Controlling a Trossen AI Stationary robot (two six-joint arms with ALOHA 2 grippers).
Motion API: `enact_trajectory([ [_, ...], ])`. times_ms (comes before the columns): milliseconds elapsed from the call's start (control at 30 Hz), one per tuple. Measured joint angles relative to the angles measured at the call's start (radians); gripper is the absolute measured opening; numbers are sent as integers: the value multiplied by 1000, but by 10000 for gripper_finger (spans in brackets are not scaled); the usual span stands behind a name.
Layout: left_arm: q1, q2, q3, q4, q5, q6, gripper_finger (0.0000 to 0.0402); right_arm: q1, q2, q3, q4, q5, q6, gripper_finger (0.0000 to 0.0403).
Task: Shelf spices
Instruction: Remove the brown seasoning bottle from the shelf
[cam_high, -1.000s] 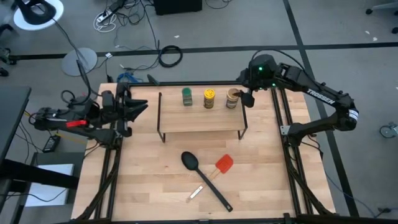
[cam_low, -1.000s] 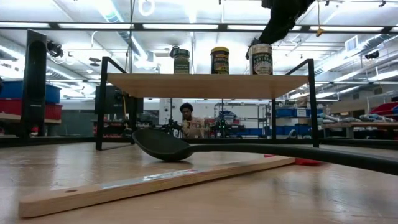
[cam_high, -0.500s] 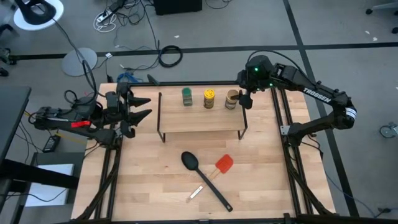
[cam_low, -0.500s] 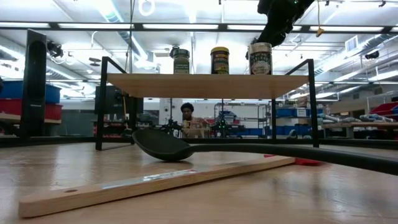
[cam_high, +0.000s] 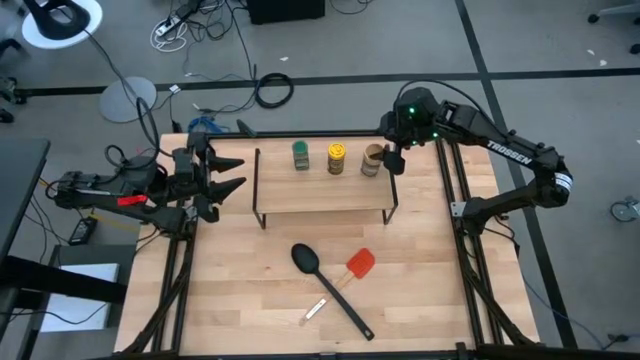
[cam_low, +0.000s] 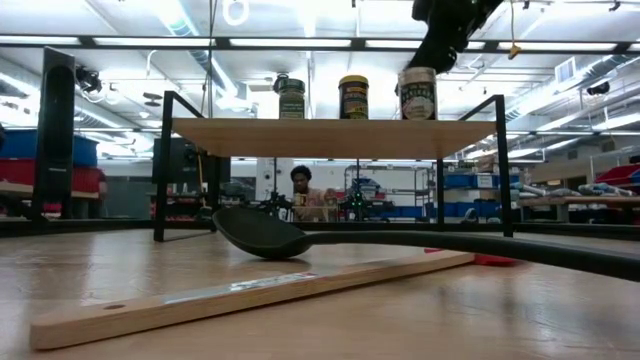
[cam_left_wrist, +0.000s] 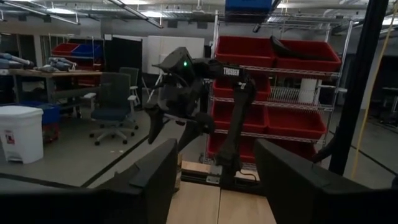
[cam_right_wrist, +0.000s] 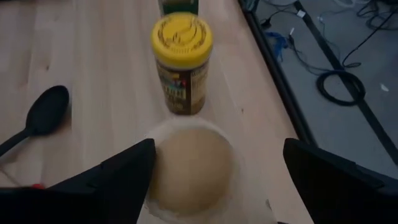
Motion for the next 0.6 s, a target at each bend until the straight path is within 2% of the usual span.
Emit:
enact_trajectory([
  [233,0,3,0,-14,0,-15,219,0,-1,61,-17,0,3,355],
  [400,0,5,0,-19,0,-22,219,0,7,66,-98,1,33,355],
  [600,0,5,0,-22,0,-23,219,27,17,66,-114,52,46,361],
])
